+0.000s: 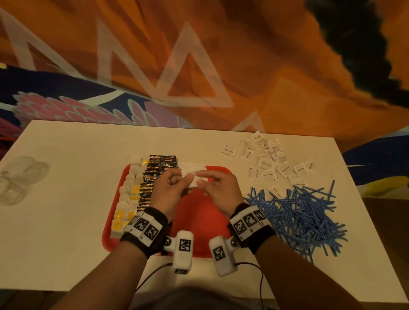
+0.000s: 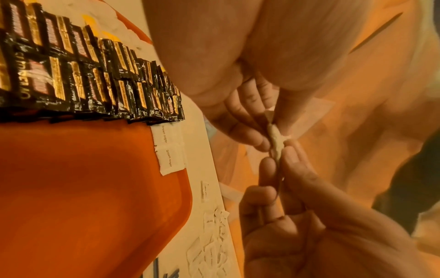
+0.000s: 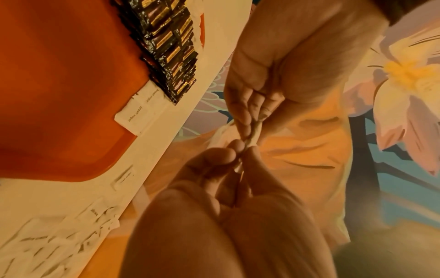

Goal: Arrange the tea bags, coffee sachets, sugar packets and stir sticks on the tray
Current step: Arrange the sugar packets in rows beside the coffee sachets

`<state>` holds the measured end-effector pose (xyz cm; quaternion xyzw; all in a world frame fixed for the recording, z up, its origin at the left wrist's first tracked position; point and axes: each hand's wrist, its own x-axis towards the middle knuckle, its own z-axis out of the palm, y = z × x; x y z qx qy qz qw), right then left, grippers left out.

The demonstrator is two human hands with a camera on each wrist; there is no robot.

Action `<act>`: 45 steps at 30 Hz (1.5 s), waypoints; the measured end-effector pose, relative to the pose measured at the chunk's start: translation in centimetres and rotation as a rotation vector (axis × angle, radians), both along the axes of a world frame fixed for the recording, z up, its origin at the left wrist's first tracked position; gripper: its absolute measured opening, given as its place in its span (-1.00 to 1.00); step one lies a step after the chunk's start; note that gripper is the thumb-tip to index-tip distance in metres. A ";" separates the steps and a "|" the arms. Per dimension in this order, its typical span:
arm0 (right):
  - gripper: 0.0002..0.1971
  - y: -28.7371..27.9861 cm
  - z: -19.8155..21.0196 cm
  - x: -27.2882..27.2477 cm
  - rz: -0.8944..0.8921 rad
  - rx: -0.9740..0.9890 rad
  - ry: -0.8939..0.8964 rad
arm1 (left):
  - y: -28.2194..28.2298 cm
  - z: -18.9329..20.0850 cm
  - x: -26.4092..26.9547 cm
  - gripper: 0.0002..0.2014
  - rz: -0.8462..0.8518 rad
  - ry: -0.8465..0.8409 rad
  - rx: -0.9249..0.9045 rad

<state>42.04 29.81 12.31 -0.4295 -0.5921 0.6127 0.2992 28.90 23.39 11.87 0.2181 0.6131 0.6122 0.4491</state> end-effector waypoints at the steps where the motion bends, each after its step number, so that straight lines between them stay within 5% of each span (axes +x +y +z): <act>1: -0.71 0.0 0.0 0.0 0.002 -0.010 -0.007 | -0.1 0.2 -0.1 -0.83 0.014 0.040 0.014; 5: -0.63 -0.3 -0.3 -0.3 -0.001 -0.040 0.032 | -0.4 0.4 -0.7 -0.72 0.049 0.180 0.077; 10: -0.84 -0.1 -0.4 -1.1 -0.060 0.011 0.070 | -0.5 0.4 -1.7 -0.78 -0.006 0.281 0.063; 19: -0.54 0.4 -1.4 -2.2 -0.038 -0.097 0.058 | -0.9 -0.2 -3.4 -0.71 -0.135 0.412 -0.013; 22: -0.60 0.6 -2.2 -2.6 -0.088 -0.245 0.082 | -0.8 -0.9 -4.4 -0.64 -0.173 0.425 -0.022; 28: -0.85 1.6 -5.3 -4.0 -0.100 -0.372 -0.082 | -0.5 -2.9 -6.6 -0.61 -0.210 0.460 -0.119; 36: -0.77 5.3 -11.2 -5.4 -0.065 -0.201 -0.533 | -2.0 -4.8 -11.1 -0.70 -0.070 0.455 -0.269; 45: -0.77 7.5 -14.4 -9.3 -0.071 -0.214 -0.680 | -4.8 -7.0 -15.0 -0.75 0.032 0.437 -0.333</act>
